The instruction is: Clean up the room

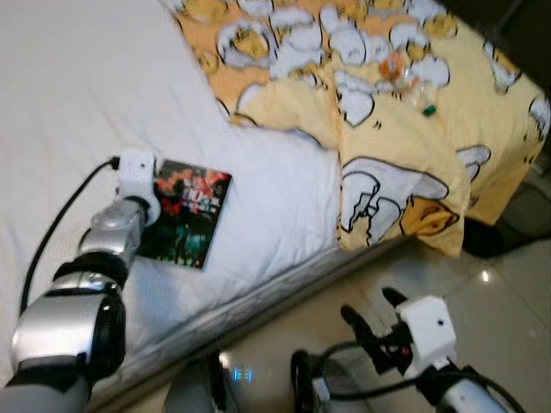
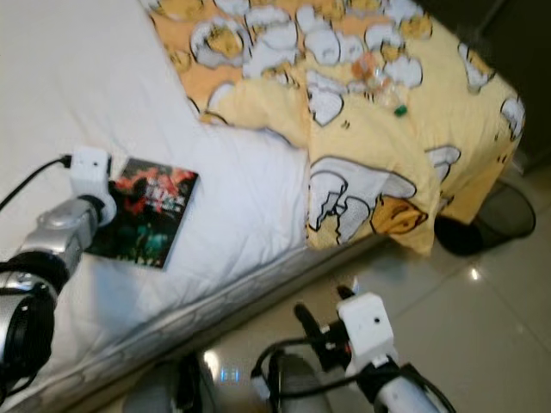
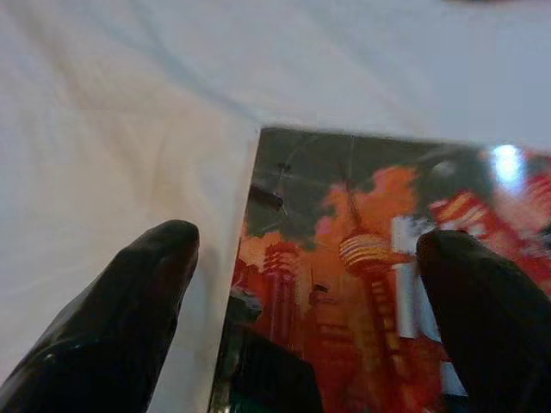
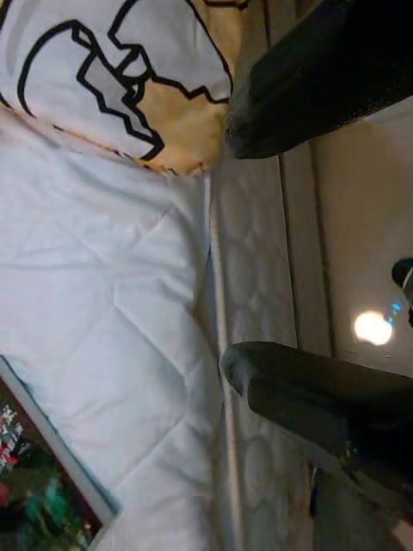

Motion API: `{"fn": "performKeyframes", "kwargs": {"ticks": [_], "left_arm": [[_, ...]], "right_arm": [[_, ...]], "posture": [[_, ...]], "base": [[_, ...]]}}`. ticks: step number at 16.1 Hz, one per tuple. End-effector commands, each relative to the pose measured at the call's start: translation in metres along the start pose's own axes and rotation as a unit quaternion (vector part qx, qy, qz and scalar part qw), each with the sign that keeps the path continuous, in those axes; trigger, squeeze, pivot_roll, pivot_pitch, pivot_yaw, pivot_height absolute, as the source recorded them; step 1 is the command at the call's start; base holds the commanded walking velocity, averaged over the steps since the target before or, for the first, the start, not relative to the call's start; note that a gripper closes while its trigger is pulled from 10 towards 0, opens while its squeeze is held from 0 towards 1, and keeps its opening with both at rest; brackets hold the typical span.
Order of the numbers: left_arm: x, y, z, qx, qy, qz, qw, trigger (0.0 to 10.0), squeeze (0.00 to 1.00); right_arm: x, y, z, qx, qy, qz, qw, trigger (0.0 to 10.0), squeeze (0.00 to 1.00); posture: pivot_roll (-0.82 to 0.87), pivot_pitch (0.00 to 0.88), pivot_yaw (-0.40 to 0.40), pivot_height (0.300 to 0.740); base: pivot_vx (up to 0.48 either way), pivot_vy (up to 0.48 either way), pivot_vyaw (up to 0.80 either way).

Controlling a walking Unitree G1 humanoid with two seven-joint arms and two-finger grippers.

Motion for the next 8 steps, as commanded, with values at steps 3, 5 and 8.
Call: {"fn": "performKeyframes", "kwargs": {"ticks": [3, 5, 8], "left_arm": [[-0.017, 0.008, -0.018, 0.018, 0.006, -0.013, 1.0, 10.0, 0.0], [-0.03, 0.015, -0.026, 0.005, 0.003, -0.017, 1.0, 10.0, 0.0], [-0.045, 0.024, -0.036, -0.001, 0.008, -0.026, 1.0, 10.0, 0.0]], "right_arm": [[-0.001, 0.009, -0.006, 0.027, -0.008, -0.023, 0.999, 10.0, 0.0], [-0.002, 0.011, -0.008, 0.033, -0.015, -0.032, 0.999, 10.0, 0.0], [-0.005, 0.014, -0.01, 0.041, -0.018, -0.042, 0.998, 10.0, 0.0]], "posture": [[-0.38, 0.345, -0.078, 0.723], [-0.38, 0.345, -0.079, 0.723], [-0.38, 0.341, -0.084, 0.723]], "base": [[0.0, 0.0, 0.0], [0.0, 0.0, 0.0], [0.0, 0.0, 0.0]]}}
Point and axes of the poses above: a point about 5 cm out from each wrist's last joint towards the gripper, its own y axis pointing back from the gripper into the wrist, its own x axis along the axis of the wrist's last joint, z = x × y, the point moved 5 cm from there along -y, pointing out of the wrist towards the gripper, and after that the axes turned 15 degrees about -y, right-handed, at the moved point
